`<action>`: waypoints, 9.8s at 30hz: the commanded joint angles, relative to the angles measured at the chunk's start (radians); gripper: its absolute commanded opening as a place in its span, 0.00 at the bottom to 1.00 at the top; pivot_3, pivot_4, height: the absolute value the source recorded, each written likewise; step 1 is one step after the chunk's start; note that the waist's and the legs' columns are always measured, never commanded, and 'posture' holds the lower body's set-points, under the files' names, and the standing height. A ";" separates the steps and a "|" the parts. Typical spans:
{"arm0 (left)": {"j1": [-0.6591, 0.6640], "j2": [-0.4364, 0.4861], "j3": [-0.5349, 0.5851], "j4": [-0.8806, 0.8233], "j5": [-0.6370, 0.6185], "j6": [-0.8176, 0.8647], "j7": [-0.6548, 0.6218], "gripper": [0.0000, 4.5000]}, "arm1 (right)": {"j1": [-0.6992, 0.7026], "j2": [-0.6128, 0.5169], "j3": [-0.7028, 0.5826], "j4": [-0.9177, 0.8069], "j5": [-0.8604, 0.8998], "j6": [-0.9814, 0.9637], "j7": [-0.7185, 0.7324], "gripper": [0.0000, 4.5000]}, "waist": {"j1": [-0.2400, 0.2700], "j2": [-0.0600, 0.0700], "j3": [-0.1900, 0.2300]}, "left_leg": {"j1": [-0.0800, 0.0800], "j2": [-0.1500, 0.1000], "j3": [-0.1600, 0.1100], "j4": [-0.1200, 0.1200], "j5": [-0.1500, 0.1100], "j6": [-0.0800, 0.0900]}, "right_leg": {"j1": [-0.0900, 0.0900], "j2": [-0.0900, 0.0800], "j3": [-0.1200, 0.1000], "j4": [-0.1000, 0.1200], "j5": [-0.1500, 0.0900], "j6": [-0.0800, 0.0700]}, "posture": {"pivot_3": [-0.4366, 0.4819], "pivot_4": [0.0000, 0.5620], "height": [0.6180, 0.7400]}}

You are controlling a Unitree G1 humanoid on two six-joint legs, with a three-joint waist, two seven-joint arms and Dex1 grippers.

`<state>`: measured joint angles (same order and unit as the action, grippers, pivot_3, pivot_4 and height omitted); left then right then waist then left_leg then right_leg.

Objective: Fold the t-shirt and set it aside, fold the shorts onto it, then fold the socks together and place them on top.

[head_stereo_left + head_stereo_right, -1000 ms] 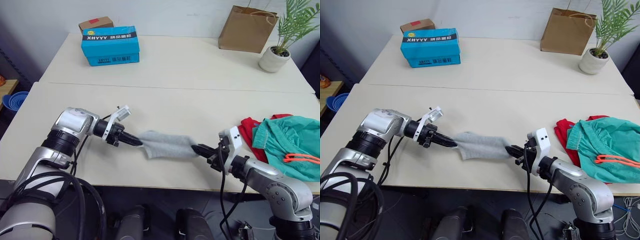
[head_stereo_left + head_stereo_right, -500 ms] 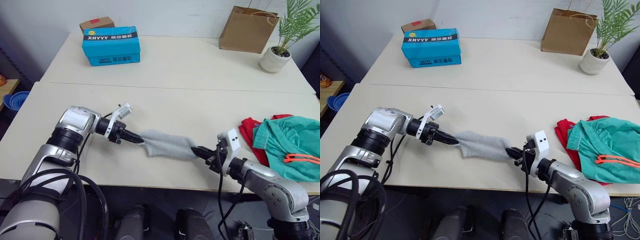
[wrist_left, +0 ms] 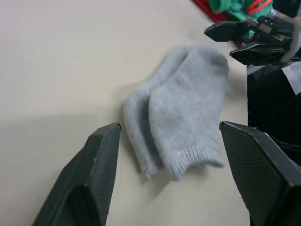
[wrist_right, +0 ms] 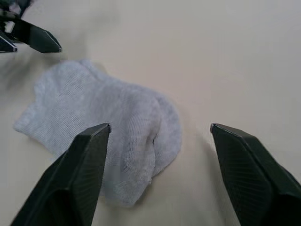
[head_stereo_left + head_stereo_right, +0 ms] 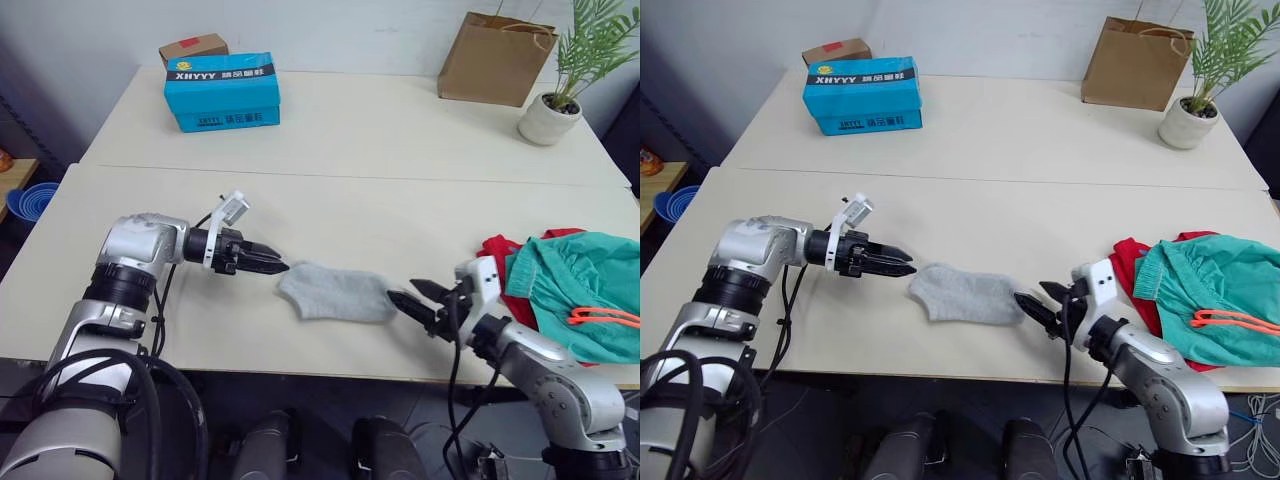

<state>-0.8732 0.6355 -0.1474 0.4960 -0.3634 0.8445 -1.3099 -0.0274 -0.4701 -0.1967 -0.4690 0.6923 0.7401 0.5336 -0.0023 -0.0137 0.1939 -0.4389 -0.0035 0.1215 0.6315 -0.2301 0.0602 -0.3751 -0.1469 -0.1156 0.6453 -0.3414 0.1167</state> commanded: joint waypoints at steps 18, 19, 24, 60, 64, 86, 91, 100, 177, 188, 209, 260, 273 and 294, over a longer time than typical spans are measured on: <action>0.386 -0.337 0.024 -0.225 0.166 -0.589 0.458 0.01 | -0.066 0.042 0.384 0.271 -0.574 -0.647 0.066 0.00 | 0.004 -0.002 -0.002 | 0.003 -0.001 -0.001 0.005 0.001 0.001 | 0.003 0.000 -0.001 0.000 0.000 0.000 | 0.48 0.27 1.00; 0.396 -0.337 0.021 -0.227 0.170 -0.587 0.462 0.01 | -0.063 0.044 0.372 0.279 -0.573 -0.654 0.059 0.00 | 0.004 -0.002 -0.002 | 0.003 -0.001 -0.002 0.005 0.001 0.001 | 0.003 -0.001 -0.001 0.000 0.000 0.000 | 0.48 0.27 1.00; 0.418 -0.328 0.017 -0.231 0.164 -0.574 0.469 0.01 | -0.021 0.026 0.292 0.304 -0.534 -0.679 0.060 0.00 | 0.002 -0.002 -0.002 | 0.016 0.000 -0.002 0.001 -0.001 0.000 | 0.017 -0.002 -0.002 -0.004 0.000 0.000 | 0.48 0.27 1.00; 0.373 -0.287 0.041 -0.141 0.139 -0.751 0.320 0.00 | -0.198 0.234 0.038 0.206 0.469 0.297 -0.548 0.47 | -0.007 -0.003 -0.003 | 0.016 0.002 -0.003 -0.004 -0.005 0.000 | 0.015 -0.001 -0.002 -0.009 0.000 -0.001 | 0.48 0.27 1.00; 0.372 -0.298 0.027 -0.150 0.145 -0.751 0.319 0.00 | -0.197 0.219 0.017 0.196 0.449 0.277 -0.528 0.14 | -0.005 -0.003 -0.003 | 0.016 0.002 -0.002 -0.003 -0.006 0.000 | 0.016 -0.001 -0.002 -0.009 0.000 -0.001 | 0.48 0.27 1.00; 0.305 -0.431 -0.034 -0.143 0.191 -0.647 0.443 0.00 | -0.288 -0.120 0.067 -0.014 0.322 0.394 -0.488 0.00 | -0.002 -0.002 -0.003 | 0.011 0.002 -0.002 -0.003 -0.007 0.003 | 0.015 -0.001 -0.004 -0.017 0.001 0.001 | 0.48 0.27 1.00; 0.287 -0.407 -0.026 -0.108 0.213 -0.649 0.465 0.00 | -0.337 -0.111 0.193 -0.051 0.196 0.388 -0.481 0.00 | 0.001 -0.002 -0.003 | 0.011 0.002 -0.002 -0.002 -0.007 0.003 | 0.016 -0.001 -0.005 -0.017 0.001 0.001 | 0.48 0.27 1.00; 0.302 -0.397 -0.012 -0.107 0.201 -0.583 0.465 0.00 | -0.357 0.015 0.216 -0.019 0.133 0.397 -0.479 0.00 | 0.001 -0.002 -0.003 | 0.012 0.002 -0.003 -0.002 -0.007 0.003 | 0.016 -0.001 -0.005 -0.017 0.001 0.001 | 0.48 0.27 1.00; 0.219 -0.420 -0.008 -0.170 0.108 -0.550 0.413 0.00 | -0.256 0.155 0.355 0.360 -0.352 -0.454 0.241 0.13 | 0.001 -0.002 -0.003 | 0.014 0.003 -0.004 -0.003 -0.006 -0.003 | 0.018 0.002 -0.006 -0.017 0.000 0.000 | 0.48 0.27 1.00; 0.230 -0.438 0.003 -0.122 0.113 -0.576 0.426 0.00 | -0.237 0.063 0.288 0.188 -0.207 -0.321 0.311 0.47 | 0.002 -0.002 -0.003 | 0.014 0.003 -0.004 -0.003 -0.006 -0.002 | 0.018 0.001 -0.007 -0.017 0.000 0.000 | 0.48 0.27 1.00; 0.267 -0.441 0.020 -0.115 0.100 -0.613 0.409 0.00 | -0.105 0.020 0.338 0.250 -0.332 -0.485 0.358 0.01 | 0.003 -0.002 -0.003 | 0.015 0.002 -0.007 -0.002 -0.006 -0.001 | 0.022 0.000 -0.013 -0.017 0.000 0.000 | 0.48 0.27 1.00; 0.644 -0.154 0.211 -0.624 -0.163 -0.623 0.219 1.00 | -0.738 0.076 0.263 0.774 -0.040 0.507 0.222 0.69 | -0.031 0.001 -0.001 | 0.014 0.003 -0.006 -0.005 -0.006 -0.002 | 0.018 0.000 -0.012 -0.016 0.001 -0.001 | 0.48 0.27 1.00; 0.635 -0.202 0.241 -0.736 -0.250 -0.597 0.292 1.00 | -0.520 -0.188 0.183 0.346 0.090 0.516 0.439 0.00 | -0.002 0.005 0.001 | 0.011 0.001 -0.006 -0.005 -0.007 0.001 | 0.017 -0.002 -0.012 -0.019 0.001 0.000 | 0.48 0.27 1.00; 0.639 -0.258 0.151 -0.855 -0.323 -0.473 0.370 1.00 | -0.261 -0.969 -0.129 1.019 -0.182 0.028 0.857 0.00 | 0.011 0.009 0.003 | 0.013 0.002 -0.001 -0.002 -0.009 0.004 | 0.021 -0.002 -0.009 -0.025 0.001 0.001 | 0.48 0.27 1.00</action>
<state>-0.2281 0.3738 -0.0050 -0.3272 -0.6692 0.3784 -0.9461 -0.2454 -1.4476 -0.3655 0.4821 0.5632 0.8481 1.3841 0.0089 -0.0050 0.1974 -0.4262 -0.0016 0.1208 0.6295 -0.2393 0.0634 -0.3546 -0.1486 -0.1237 0.6202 -0.3399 0.1172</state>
